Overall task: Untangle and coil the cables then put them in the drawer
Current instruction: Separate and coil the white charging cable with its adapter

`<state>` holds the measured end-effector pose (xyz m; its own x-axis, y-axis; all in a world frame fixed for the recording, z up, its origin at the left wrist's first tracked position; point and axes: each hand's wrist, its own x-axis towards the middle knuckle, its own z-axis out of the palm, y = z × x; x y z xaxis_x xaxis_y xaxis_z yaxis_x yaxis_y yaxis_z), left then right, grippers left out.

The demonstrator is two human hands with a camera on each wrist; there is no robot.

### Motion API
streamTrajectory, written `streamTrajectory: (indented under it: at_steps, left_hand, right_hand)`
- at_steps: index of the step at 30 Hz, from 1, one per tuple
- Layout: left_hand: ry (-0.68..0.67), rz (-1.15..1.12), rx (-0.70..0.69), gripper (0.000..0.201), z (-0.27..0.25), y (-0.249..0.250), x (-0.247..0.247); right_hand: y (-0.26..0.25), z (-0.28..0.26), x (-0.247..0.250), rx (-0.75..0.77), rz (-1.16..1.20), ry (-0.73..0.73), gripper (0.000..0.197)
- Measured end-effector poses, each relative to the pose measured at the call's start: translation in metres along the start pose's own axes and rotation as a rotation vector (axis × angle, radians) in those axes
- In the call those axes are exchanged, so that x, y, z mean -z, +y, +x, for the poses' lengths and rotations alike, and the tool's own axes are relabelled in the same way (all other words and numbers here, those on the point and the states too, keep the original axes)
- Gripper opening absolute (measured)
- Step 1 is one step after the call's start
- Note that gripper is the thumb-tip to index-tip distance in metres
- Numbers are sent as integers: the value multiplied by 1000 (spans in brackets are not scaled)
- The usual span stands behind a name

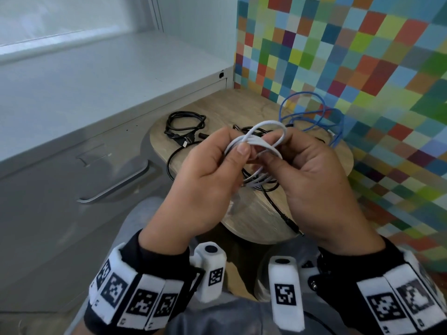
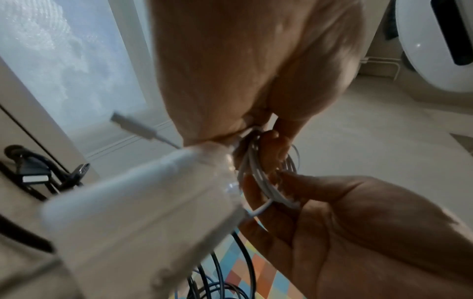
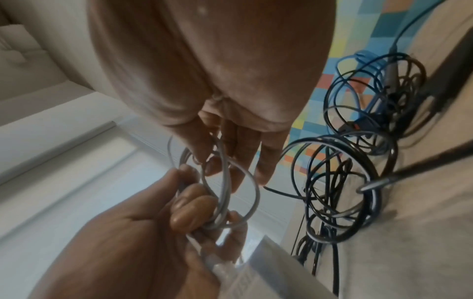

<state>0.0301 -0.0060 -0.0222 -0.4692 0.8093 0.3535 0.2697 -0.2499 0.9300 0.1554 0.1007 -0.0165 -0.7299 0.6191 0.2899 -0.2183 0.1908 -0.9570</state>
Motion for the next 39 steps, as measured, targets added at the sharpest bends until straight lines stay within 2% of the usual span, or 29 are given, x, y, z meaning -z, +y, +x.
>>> streamTrajectory:
  at_steps: [1, 4, 6, 9, 11, 13, 15, 17, 18, 20, 22, 24, 30, 32, 36, 39]
  left_hand:
    - [11, 15, 6, 18, 0, -2, -1]
    - [29, 27, 19, 22, 2, -5, -3]
    - [20, 13, 22, 24, 3, -6, -2]
    - [18, 10, -3, 19, 3, -5, -3]
    - [43, 93, -27, 18, 2, -5, -3]
    - [74, 162, -52, 17, 1, -4, -4]
    - [117, 194, -69, 18, 1, -2, -2]
    - [160, 215, -98, 19, 0, 1, 0]
    - [169, 210, -110, 18, 0, 3, 0]
    - [157, 203, -117, 18, 0, 5, 1]
    - [148, 213, -102, 17, 0, 5, 0]
    - [157, 241, -91, 16, 0, 3, 0]
    - [203, 295, -127, 16, 2, 0, 15]
    - [226, 285, -133, 14, 3, 1, 19]
    - [287, 182, -92, 20, 5, 0, 30]
    - [275, 76, -47, 21, 6, 1, 30]
  right_hand:
    - [2, 0, -1, -13, 59, 8, 8]
    - [1, 1, -3, -126, 351, 0, 31]
    - [-2, 2, -2, -179, 507, -36, 39]
    - [-6, 1, -2, -211, 535, -93, 45]
    - [-7, -1, -4, -179, 379, -97, 45]
    - [-7, -2, -6, -84, 68, -66, 47]
    - [-4, -2, -7, 46, -248, -15, 50]
    - [0, -2, -5, 142, -456, 79, 54]
    - [0, -2, -2, 157, -489, 131, 54]
    - [-4, -2, 2, 132, -490, 186, 40]
    - [-9, -4, 6, 107, -546, 188, 23]
    - [-12, -6, 9, 81, -575, 170, 16]
    - [-22, -5, 28, -45, -438, 59, 11]
    - [-25, -4, 36, -26, -489, 58, 10]
    - [-26, -2, 53, 40, -659, 98, 20]
    - [-24, 0, 58, 106, -749, 177, 16]
